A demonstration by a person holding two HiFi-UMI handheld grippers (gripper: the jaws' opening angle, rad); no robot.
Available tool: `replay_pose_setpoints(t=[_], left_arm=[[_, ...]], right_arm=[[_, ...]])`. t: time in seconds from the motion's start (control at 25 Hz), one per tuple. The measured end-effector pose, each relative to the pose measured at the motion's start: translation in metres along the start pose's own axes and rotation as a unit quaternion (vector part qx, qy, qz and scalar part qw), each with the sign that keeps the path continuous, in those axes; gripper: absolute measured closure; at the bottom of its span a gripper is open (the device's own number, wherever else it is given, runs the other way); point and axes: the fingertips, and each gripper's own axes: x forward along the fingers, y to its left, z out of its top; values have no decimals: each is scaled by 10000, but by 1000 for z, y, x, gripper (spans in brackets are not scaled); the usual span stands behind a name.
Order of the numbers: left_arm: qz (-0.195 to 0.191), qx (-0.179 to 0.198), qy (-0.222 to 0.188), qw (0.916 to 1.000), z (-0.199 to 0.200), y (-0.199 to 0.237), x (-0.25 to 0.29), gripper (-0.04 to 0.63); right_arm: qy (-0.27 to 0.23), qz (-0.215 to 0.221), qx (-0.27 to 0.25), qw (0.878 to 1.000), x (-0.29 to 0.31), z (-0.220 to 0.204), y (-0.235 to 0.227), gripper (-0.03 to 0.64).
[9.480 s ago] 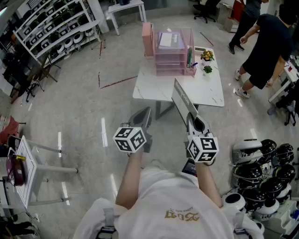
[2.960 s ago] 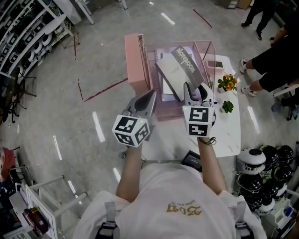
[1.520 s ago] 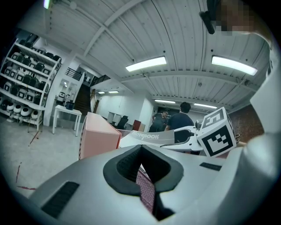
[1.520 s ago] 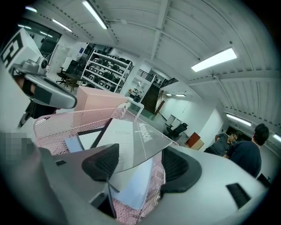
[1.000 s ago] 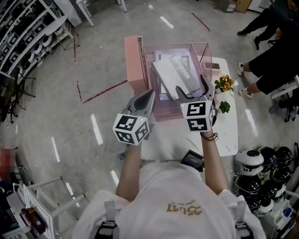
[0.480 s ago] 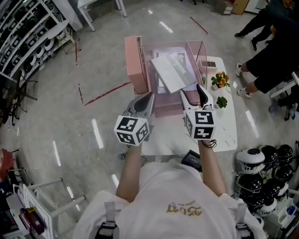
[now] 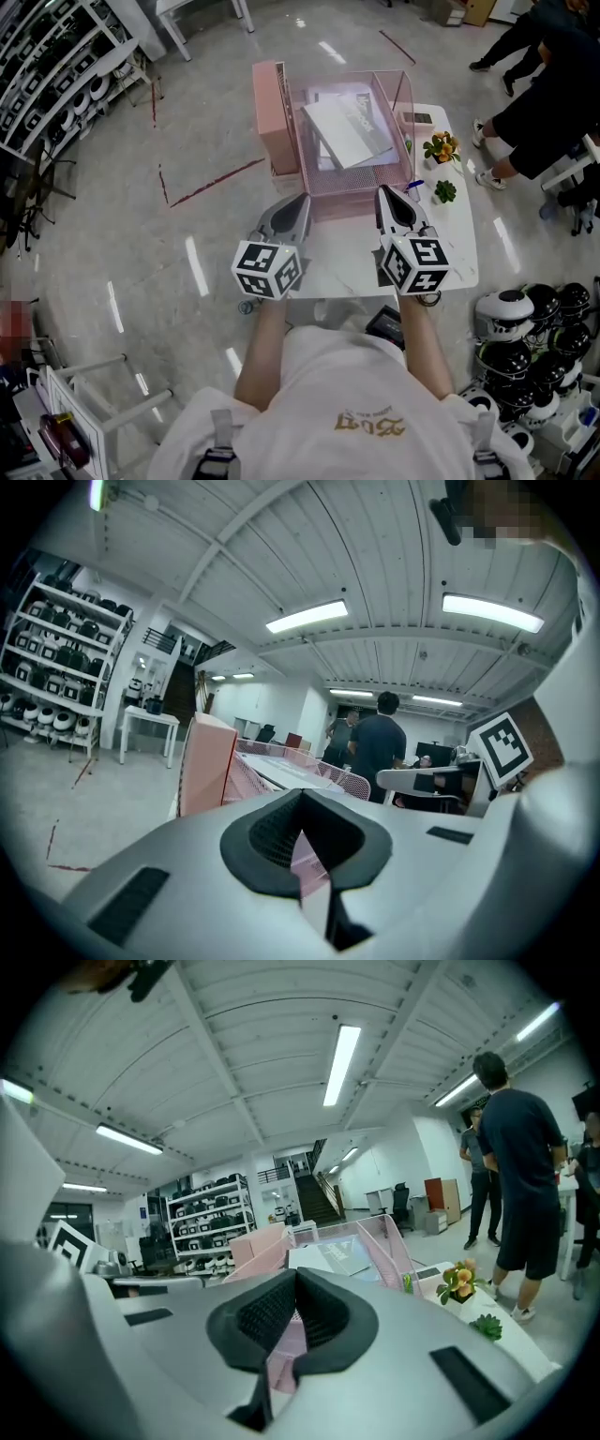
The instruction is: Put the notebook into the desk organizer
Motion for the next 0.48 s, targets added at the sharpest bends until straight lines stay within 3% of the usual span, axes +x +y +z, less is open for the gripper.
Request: replay_pose_setpoints(t=[0.12,0.28,0.48], left_arm=[[10,-12,37,10000,-7,-1,-5,580],[2,-35,75,10000,-12,-1,-8,580],[-57,-38,105,9999,-15,-3,-9,580]], right_arm=[[-8,200,101,9997,-6,-8,7,604],[168,-82,-198,9996,-12,-23,6,604],[238,-225,-196,9993,-15,-30,5,604]])
